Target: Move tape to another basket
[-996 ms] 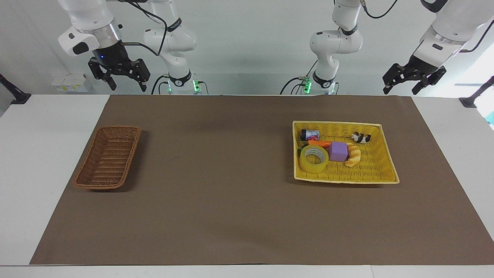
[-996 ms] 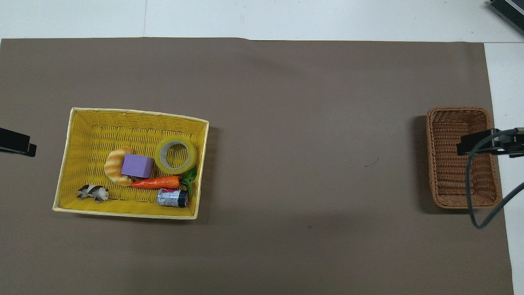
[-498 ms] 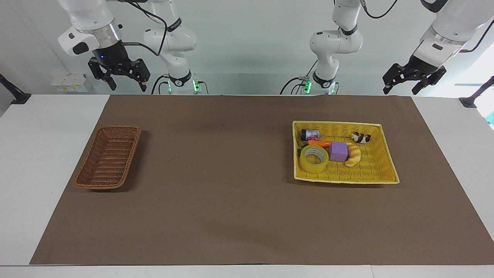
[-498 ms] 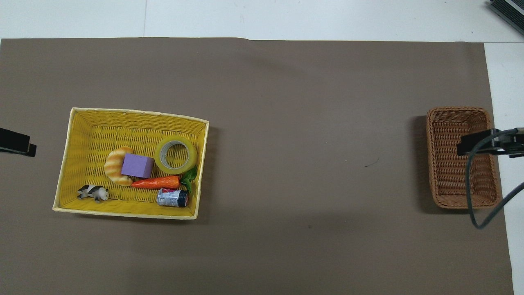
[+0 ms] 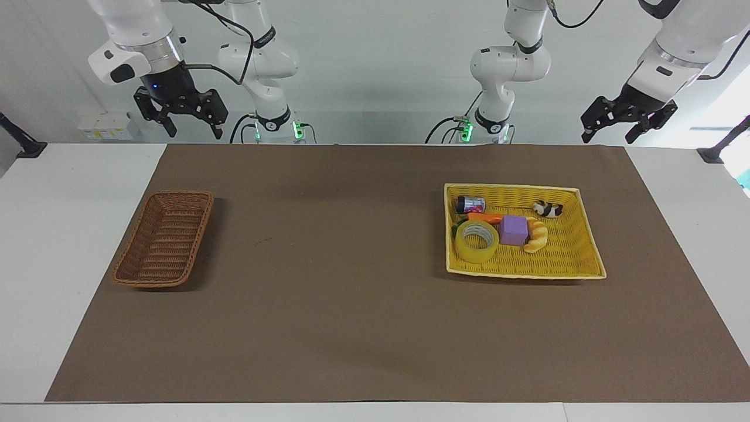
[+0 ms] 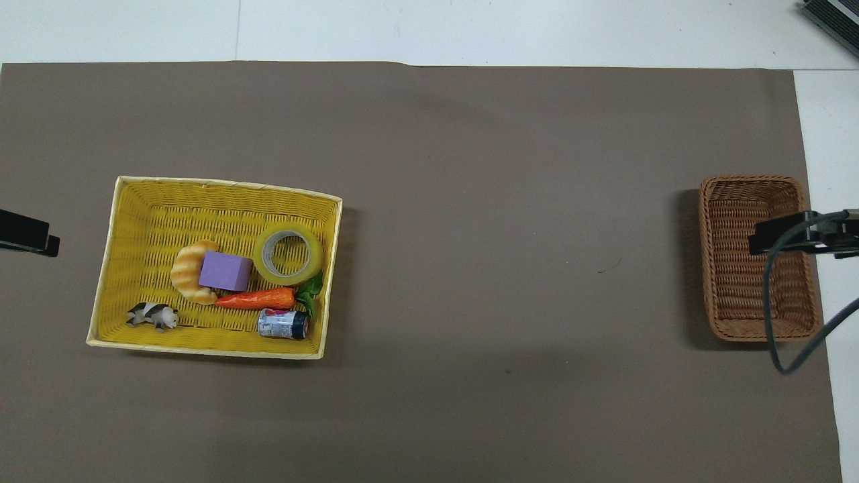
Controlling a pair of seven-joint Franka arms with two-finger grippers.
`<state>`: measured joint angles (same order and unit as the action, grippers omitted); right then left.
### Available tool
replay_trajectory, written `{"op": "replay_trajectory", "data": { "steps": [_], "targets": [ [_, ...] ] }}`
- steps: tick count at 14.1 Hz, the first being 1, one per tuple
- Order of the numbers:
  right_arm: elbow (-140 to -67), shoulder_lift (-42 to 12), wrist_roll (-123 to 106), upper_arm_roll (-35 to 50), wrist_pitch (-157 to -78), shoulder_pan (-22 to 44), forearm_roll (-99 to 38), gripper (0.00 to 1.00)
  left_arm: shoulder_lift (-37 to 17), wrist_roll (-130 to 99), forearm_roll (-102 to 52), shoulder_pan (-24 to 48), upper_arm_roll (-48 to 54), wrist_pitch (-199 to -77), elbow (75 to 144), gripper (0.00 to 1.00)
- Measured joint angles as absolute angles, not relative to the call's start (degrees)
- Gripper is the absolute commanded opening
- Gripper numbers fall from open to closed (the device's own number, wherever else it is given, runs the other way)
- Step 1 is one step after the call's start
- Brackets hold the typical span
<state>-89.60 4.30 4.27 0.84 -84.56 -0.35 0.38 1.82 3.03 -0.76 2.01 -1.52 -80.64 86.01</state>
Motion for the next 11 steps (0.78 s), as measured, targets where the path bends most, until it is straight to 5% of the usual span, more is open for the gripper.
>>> {"op": "replay_trajectory", "data": {
  "steps": [11],
  "targets": [
    [-89.9,4.3,4.3,0.8,-84.6,-0.3,0.4,1.0,2.6,3.0,-0.8,2.5,-0.2,-81.5,87.6,1.0]
  ]
}}
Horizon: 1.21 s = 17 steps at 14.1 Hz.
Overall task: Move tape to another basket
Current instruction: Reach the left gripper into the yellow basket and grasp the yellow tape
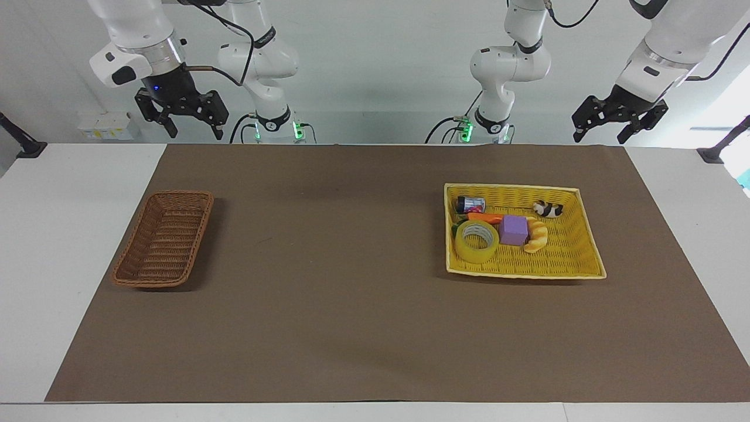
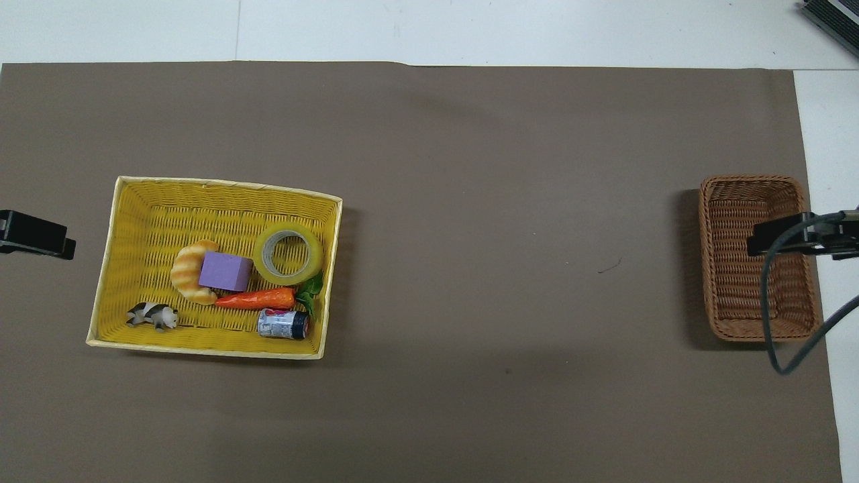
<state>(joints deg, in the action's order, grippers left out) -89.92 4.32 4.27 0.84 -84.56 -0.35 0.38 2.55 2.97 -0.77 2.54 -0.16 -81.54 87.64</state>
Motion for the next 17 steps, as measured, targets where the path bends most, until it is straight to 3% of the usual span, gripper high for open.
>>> {"op": "replay_trajectory", "data": {
  "steps": [11,17],
  "targets": [
    [-89.9,4.3,4.3,0.8,-84.6,-0.3,0.4,1.0,3.7,4.7,-5.7,7.5,0.4,-102.3,106.6,1.0],
    [-89.9,4.3,4.3,0.8,-84.6,-0.3,0.4,1.0,-0.7,4.7,-5.7,10.8,0.4,-113.0,112.8,0.97]
  ]
}}
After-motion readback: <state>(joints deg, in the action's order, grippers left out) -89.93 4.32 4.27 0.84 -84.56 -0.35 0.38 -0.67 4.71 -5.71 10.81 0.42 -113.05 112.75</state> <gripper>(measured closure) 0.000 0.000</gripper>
